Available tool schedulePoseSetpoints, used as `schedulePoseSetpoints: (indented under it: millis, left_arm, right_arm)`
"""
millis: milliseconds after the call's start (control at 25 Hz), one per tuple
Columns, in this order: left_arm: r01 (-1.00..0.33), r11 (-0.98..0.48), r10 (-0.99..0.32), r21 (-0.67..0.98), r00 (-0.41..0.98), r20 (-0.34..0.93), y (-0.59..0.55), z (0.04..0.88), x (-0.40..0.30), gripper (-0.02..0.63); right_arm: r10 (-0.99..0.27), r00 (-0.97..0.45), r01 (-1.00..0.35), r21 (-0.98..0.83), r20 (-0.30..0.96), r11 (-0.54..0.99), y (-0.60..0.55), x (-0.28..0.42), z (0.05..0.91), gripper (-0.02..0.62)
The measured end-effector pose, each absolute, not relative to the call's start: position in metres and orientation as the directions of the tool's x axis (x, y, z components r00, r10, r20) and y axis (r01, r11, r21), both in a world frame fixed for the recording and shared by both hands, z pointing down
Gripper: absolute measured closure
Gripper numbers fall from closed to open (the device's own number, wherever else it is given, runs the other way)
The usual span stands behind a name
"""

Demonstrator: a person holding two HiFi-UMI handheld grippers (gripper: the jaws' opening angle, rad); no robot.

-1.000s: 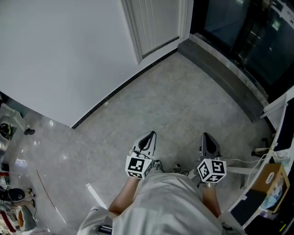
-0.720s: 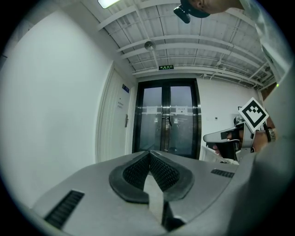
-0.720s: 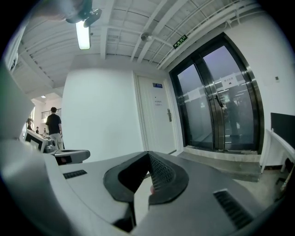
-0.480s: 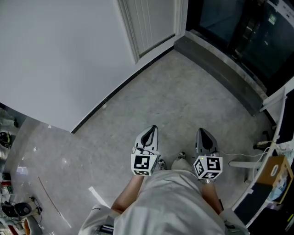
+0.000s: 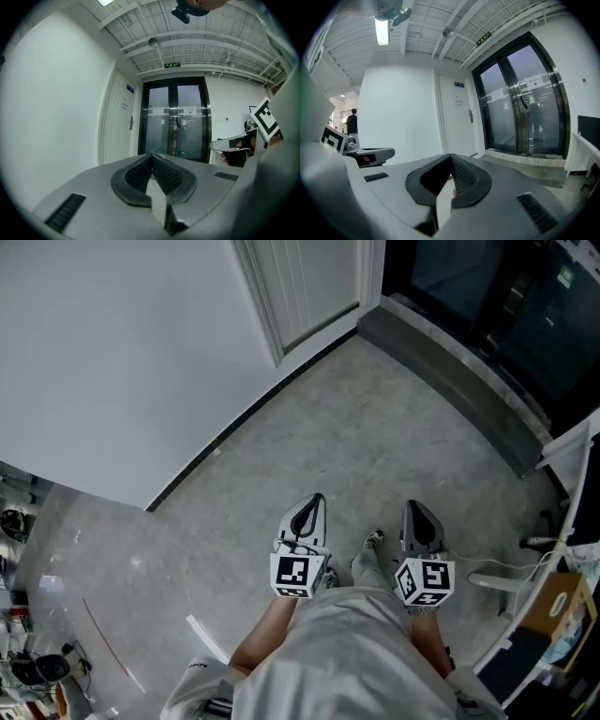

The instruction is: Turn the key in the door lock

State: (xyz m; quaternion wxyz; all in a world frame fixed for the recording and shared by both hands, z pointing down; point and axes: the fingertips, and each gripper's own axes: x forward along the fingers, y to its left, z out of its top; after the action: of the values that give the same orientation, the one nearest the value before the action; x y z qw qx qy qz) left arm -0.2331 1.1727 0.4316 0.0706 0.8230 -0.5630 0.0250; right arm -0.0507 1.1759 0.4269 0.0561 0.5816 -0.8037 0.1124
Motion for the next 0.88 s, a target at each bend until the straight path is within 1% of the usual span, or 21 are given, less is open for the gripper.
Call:
schedulePoseSetpoints:
  millis: [320, 480, 880]
  left_arm:
    - [-0.928, -0.369, -0.922, 0.047, 0.372, 0.108, 1.104, 0.425, -0.184, 0.597]
    - [-0.937, -0.349, -0.932, 0.004, 0.348, 0.103, 1.069, 0.421, -0.162, 0.597]
    - [-0.951, -0.310, -0.948, 0.014, 0.310, 0.073, 1.009, 0.413, -0.115, 0.597]
  right_arm:
    - [-0.915, -0.339, -0.939, -0.138, 0.219, 0.315, 1.101, -0.010, 0.431, 0.597]
    - [-0.907, -0.362, -0.930, -0.141, 0.215, 0.338, 1.059, 0.009, 0.433, 0.597]
    - [-0.889, -0.414, -0.909, -0.146, 0.196, 0.391, 0.993, 0.055, 0.429, 0.595]
